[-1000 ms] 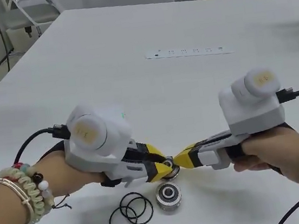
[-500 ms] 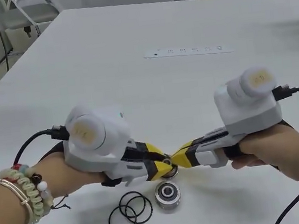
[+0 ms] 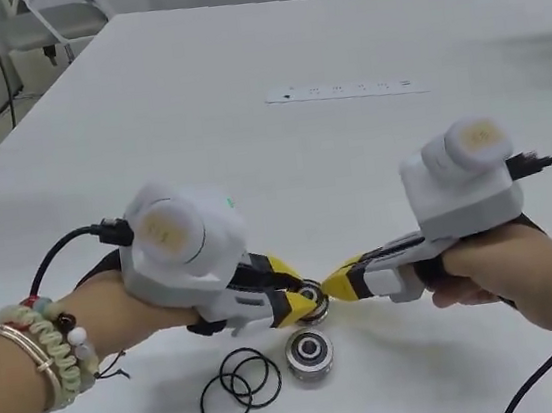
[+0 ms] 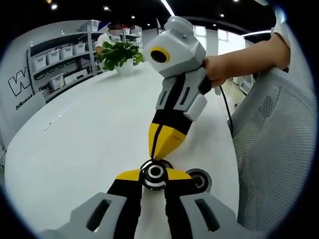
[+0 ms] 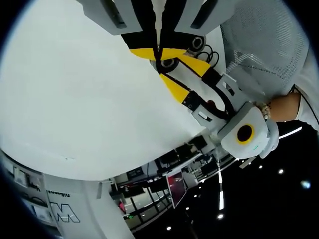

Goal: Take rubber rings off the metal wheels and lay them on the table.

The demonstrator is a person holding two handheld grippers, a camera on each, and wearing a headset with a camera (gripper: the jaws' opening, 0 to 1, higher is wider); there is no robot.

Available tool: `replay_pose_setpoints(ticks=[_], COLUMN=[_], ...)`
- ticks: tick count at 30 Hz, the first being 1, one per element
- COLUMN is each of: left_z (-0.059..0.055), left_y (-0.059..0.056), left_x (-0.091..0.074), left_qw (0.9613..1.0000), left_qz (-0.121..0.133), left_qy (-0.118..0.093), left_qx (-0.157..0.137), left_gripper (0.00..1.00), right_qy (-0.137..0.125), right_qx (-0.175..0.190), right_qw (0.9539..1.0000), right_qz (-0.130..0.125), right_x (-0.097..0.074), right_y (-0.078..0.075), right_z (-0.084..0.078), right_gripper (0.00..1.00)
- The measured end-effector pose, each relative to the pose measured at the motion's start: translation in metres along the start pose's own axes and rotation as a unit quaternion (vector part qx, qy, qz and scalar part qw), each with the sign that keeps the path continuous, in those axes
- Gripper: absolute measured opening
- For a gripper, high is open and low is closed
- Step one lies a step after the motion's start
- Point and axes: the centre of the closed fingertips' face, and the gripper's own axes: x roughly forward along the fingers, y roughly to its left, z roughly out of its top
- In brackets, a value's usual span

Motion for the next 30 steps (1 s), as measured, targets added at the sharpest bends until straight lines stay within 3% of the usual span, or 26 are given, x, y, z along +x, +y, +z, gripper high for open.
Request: replay_pose_setpoints(ticks=[4,6,10,15,19,22,30], left_z=[0.007,0.013,0.022,0.03,0.04,0.043,0.04], left_y=[0.0,-0.004,0.001,0.005,0.011,0.006,-0.01], left_x=[-0.006,-0.008,-0.016,-0.031,-0.048,-0.057,-0.087], left_qw=[0.9999,0.999,0.9994,0.9993,0.9993,0.9994,0.9995], left_qz=[-0.006,-0.02,-0.014,-0.02,-0.011,-0.013,-0.016], left_qy=[-0.007,-0.016,-0.021,-0.024,-0.031,-0.032,-0.02], left_qx=[-0.014,-0.036,-0.022,-0.022,-0.016,-0.003,0.021], left_gripper=[0.25,0.33,0.39,0.58,0.62,0.68,0.79], right_qy=[-0.001,-0.001,-0.002,-0.007,-0.005,-0.007,-0.012], right_qx=[-0.006,-0.006,-0.01,-0.016,-0.02,-0.019,-0.024], right_qw=[1.0,1.0,0.9999,0.9999,0.9998,0.9998,0.9996], right_qz=[-0.002,-0.003,-0.002,0.001,0.0,0.002,0.005], right_x=[-0.001,-0.001,-0.002,-0.002,-0.002,-0.002,-0.003], right_y=[0.001,0.001,0.004,0.008,0.009,0.008,0.01], right_z=[0.002,0.003,0.004,0.008,0.008,0.01,0.014], right_gripper=[0.0,0.0,0.0,0.0,0.0,0.0,0.0])
